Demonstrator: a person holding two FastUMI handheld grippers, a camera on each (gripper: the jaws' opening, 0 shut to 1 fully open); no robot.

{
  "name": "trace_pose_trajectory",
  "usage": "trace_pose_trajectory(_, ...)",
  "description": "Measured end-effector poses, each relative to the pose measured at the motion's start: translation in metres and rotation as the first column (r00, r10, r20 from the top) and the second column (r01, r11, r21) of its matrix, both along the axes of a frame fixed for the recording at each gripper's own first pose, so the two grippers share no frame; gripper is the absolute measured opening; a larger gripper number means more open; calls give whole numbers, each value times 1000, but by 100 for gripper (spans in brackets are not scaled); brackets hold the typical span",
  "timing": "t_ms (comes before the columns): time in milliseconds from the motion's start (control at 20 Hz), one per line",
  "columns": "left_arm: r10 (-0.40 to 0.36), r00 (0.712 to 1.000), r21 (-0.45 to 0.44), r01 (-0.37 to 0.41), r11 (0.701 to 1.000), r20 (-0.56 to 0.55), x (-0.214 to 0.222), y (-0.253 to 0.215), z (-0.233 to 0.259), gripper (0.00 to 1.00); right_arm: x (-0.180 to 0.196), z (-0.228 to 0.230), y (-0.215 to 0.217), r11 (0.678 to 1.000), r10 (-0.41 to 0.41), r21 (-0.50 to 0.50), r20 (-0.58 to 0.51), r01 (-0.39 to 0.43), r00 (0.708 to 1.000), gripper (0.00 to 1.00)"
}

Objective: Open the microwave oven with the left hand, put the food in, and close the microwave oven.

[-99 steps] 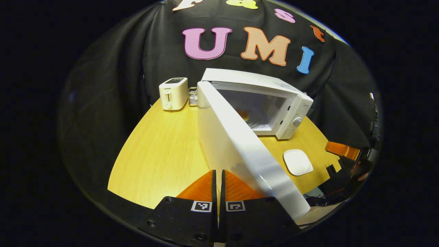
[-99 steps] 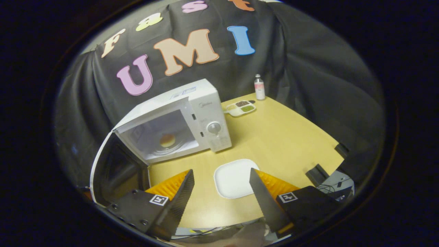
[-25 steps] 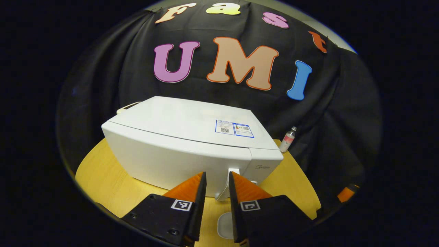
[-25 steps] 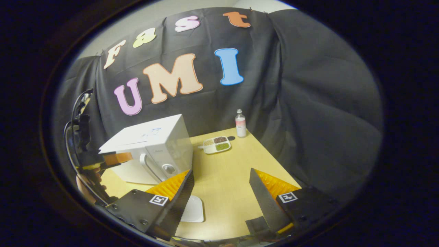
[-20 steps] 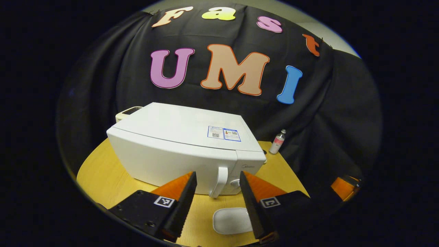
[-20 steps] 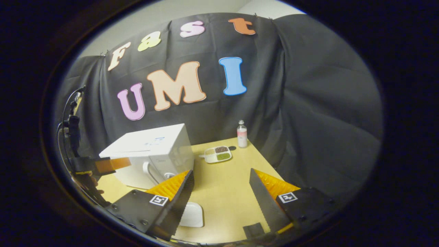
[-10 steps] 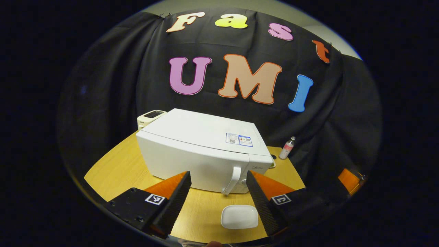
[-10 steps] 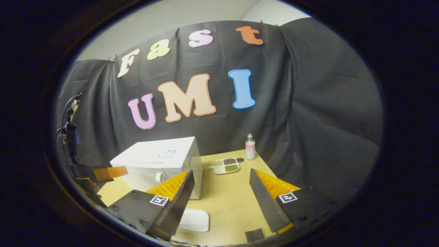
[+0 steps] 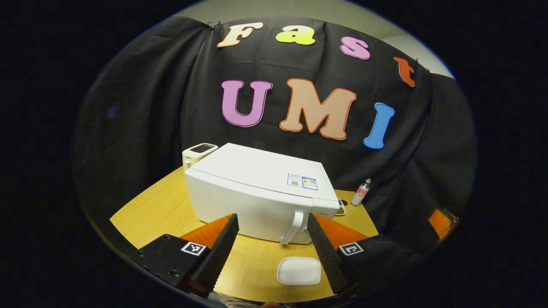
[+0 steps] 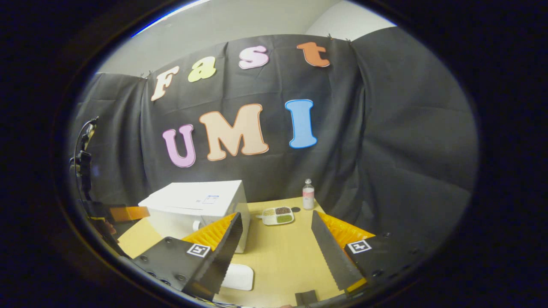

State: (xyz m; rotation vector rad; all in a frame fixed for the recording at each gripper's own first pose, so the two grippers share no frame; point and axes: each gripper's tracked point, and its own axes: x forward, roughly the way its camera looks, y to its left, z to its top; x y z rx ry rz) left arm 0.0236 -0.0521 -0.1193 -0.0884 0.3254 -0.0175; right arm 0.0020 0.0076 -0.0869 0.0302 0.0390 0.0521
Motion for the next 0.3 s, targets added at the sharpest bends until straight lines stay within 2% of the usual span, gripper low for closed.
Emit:
trace_pose_trajectory(200, -1, 1000, 8, 1, 1000, 16, -4, -5, 4, 96, -4, 4, -8, 1000, -10, -7, 15, 10, 1000, 92)
trace_pose_trajectory(250, -4, 1000, 10, 4, 1000, 12, -5, -7, 4, 96, -5, 5, -10, 1000, -13, -5, 18, 13, 1000, 100)
trace_pose_trajectory(300, -5, 1000, 13, 4, 1000, 12, -7, -9, 2, 97, -5, 7, -12, 1000, -14, -4, 24, 14, 1000, 92)
